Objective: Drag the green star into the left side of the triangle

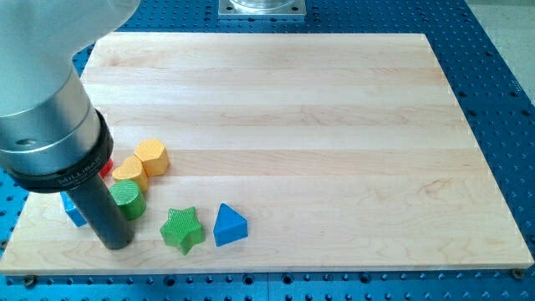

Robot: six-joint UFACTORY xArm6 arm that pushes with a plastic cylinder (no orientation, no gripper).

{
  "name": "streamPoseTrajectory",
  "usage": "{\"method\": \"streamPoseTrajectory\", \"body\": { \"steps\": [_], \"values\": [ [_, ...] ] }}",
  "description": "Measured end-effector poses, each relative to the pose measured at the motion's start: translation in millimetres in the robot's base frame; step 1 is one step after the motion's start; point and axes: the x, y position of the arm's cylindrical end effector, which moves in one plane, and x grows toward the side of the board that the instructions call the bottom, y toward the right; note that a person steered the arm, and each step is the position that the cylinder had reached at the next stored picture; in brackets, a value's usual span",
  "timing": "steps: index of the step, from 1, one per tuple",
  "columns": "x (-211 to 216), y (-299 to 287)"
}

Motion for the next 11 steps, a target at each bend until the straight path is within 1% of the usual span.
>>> {"method": "streamPoseTrajectory", "body": {
  "steps": [9,11],
  "values": [
    [0,75],
    [0,79]
  ]
}}
